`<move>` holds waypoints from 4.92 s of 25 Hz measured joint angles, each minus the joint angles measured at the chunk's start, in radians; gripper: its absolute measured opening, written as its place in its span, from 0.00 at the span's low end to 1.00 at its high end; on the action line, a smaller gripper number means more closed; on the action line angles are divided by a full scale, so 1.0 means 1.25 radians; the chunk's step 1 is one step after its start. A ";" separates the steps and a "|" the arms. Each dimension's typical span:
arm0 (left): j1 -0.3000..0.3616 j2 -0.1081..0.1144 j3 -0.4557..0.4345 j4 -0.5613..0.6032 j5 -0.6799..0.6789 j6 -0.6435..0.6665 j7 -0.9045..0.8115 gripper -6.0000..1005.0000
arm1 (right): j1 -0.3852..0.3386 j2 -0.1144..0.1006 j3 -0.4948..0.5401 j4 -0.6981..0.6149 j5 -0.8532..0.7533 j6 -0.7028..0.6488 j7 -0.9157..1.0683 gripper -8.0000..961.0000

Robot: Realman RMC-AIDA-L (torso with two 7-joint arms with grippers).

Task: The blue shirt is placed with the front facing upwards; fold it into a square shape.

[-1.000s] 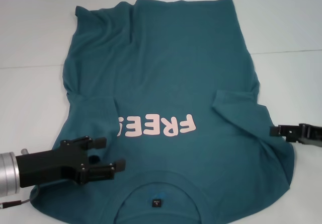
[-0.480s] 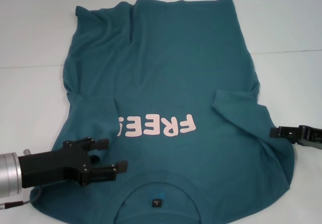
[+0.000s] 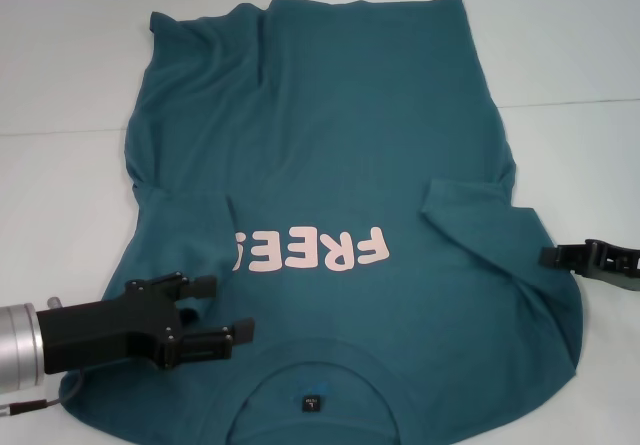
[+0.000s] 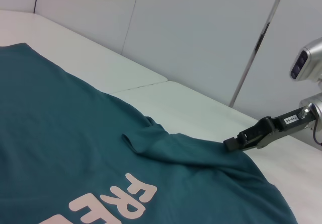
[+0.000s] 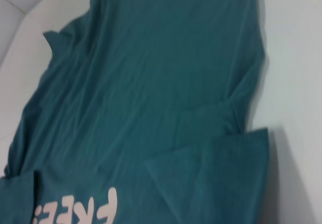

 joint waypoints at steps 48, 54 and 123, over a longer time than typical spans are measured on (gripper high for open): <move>-0.006 0.000 -0.003 0.000 -0.008 -0.002 -0.002 0.90 | 0.066 0.015 -0.072 0.004 0.026 -0.175 -0.143 0.11; -0.006 0.000 -0.003 0.000 -0.008 -0.008 -0.002 0.90 | 0.057 0.005 -0.066 -0.002 0.052 -0.198 -0.156 0.37; -0.007 0.002 -0.006 -0.009 -0.007 -0.012 0.001 0.90 | 0.061 0.003 -0.020 0.046 -0.012 0.002 -0.045 0.65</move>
